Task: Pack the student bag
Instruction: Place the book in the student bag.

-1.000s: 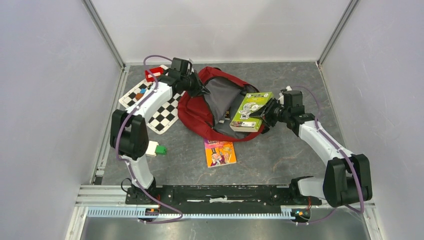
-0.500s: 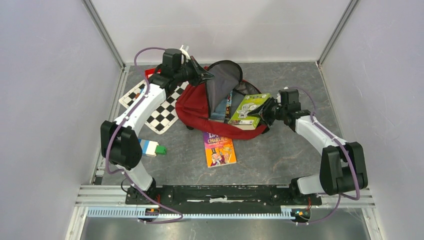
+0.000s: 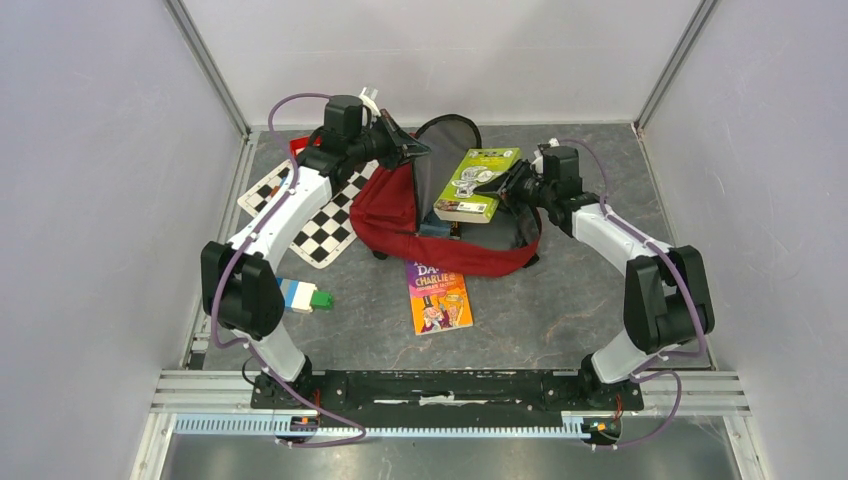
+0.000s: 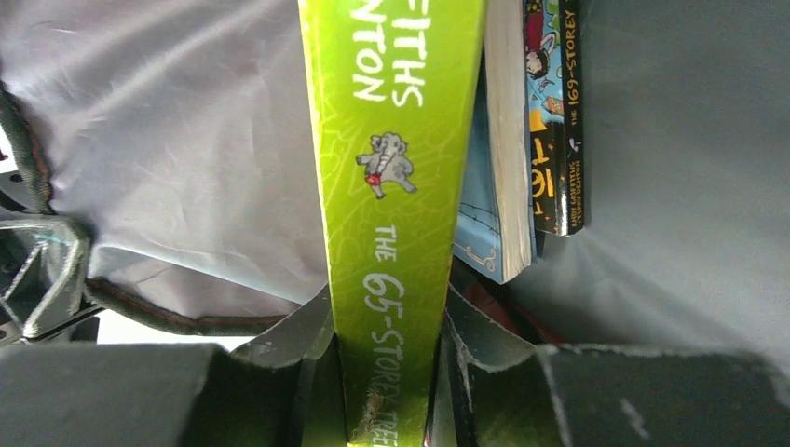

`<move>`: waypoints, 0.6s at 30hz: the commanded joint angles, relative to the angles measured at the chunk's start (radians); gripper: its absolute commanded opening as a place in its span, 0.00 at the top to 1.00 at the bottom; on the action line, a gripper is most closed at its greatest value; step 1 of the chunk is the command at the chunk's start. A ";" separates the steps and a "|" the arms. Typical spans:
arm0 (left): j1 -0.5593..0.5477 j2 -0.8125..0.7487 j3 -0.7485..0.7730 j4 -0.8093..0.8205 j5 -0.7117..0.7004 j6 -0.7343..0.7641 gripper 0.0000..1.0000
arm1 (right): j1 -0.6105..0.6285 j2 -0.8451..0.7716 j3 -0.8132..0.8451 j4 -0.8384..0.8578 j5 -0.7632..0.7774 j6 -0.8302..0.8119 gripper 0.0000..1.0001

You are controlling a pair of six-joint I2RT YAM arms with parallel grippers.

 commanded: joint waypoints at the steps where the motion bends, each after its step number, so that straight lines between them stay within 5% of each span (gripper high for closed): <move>1: 0.004 -0.051 0.066 0.069 -0.014 -0.027 0.98 | 0.019 -0.014 0.029 0.086 -0.015 0.007 1.00; 8: 0.003 -0.062 0.074 0.093 -0.031 -0.041 0.98 | 0.025 -0.080 -0.098 0.080 0.003 0.011 1.00; 18: 0.004 -0.086 0.056 0.133 -0.045 -0.042 0.98 | 0.073 -0.034 -0.068 0.086 -0.019 0.014 1.00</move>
